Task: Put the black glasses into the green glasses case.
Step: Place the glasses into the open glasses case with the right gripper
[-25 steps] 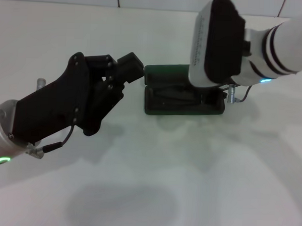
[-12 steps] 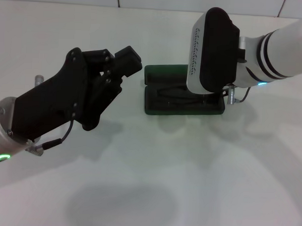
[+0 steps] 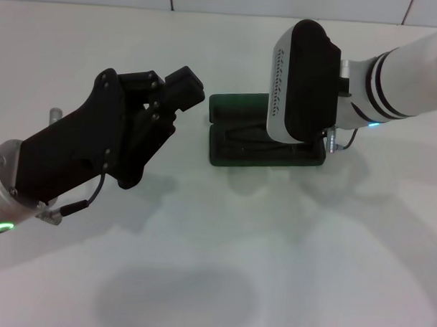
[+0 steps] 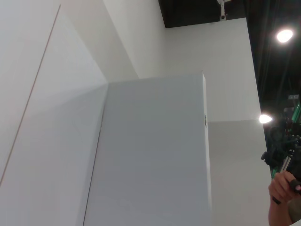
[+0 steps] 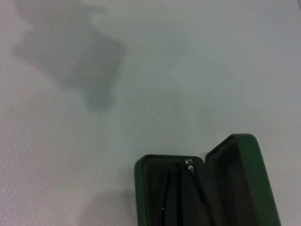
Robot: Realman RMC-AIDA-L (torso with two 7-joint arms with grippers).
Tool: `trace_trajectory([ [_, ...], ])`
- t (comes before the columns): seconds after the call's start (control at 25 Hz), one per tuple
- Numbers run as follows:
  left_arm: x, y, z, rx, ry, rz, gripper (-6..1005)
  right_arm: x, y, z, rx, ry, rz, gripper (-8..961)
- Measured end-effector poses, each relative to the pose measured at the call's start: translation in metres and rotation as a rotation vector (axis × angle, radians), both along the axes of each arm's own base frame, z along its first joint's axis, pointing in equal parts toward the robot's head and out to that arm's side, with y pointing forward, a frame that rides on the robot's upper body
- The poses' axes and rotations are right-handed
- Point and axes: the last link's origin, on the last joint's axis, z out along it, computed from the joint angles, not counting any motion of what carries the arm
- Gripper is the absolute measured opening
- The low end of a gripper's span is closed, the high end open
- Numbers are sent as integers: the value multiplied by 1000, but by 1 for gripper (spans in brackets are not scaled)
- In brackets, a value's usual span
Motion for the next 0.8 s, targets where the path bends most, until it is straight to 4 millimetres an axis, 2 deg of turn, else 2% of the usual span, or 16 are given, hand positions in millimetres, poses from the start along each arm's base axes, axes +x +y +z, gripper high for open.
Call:
trace_trajectory([
  [0.72, -1, -2, -1, -2, -2, 8, 46, 2, -1, 0, 9, 15, -18, 89],
  [0.8, -2, -2, -1, -2, -2, 9, 46, 2, -2, 0, 7, 15, -18, 153],
])
